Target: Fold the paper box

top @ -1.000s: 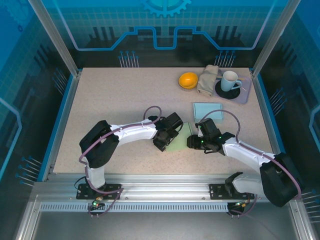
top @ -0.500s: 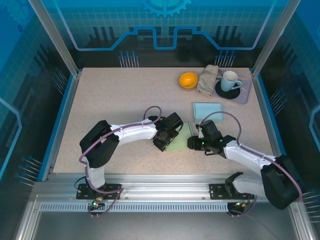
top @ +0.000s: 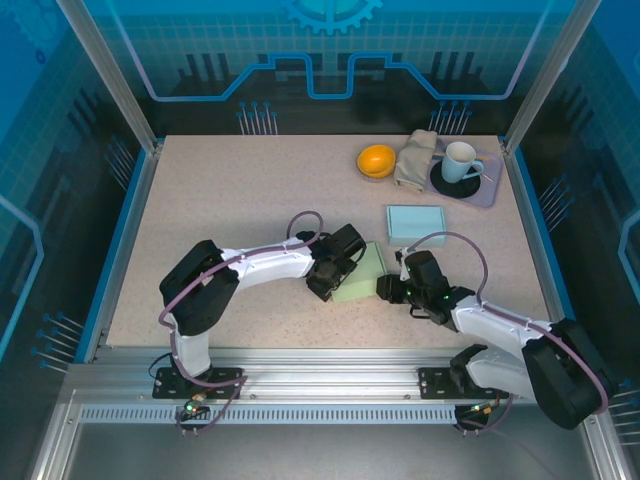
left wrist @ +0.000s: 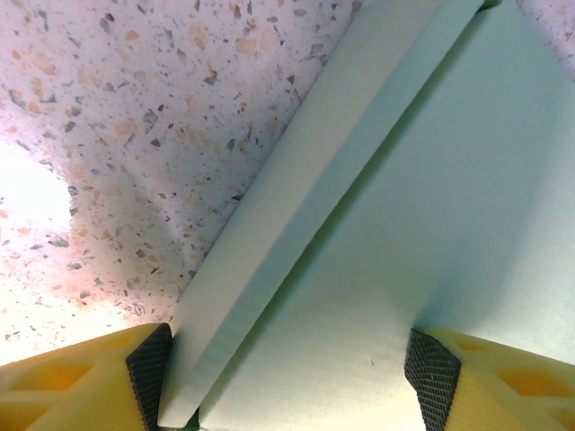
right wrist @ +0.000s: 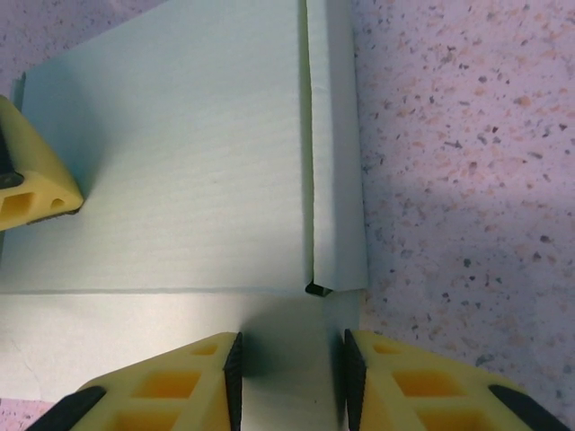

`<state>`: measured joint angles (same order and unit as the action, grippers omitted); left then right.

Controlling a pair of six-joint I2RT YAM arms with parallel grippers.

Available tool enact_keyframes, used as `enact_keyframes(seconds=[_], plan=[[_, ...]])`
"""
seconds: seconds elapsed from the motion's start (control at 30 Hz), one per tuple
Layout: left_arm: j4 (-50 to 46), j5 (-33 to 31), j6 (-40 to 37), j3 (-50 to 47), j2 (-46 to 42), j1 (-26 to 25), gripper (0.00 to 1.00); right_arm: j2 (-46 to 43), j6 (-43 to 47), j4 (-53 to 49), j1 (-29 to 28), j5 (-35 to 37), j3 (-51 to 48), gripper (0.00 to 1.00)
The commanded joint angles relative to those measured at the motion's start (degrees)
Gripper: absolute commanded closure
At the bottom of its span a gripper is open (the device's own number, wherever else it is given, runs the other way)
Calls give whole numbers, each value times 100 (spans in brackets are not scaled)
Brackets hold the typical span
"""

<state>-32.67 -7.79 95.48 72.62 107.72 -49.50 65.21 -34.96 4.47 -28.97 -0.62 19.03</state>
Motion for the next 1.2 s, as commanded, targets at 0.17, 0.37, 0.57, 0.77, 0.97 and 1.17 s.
enact_keyframes(seconds=[0.17,0.37,0.57,0.77,0.97,1.17], plan=[[-355,-1,3,-178,426,54,28,213,-247,526,32,580,-519,63],[-308,75,14,-249,429,54,28,611,-54,1317,34,601,-645,62],[-317,102,-24,-270,430,54,28,959,95,1854,21,488,-542,60],[-332,89,-38,-310,390,54,28,1057,69,1518,21,612,-303,57],[-342,69,-15,-388,355,76,28,562,-2,879,14,449,-177,56],[-381,1,-14,-406,328,113,28,-520,88,-437,90,618,33,50]])
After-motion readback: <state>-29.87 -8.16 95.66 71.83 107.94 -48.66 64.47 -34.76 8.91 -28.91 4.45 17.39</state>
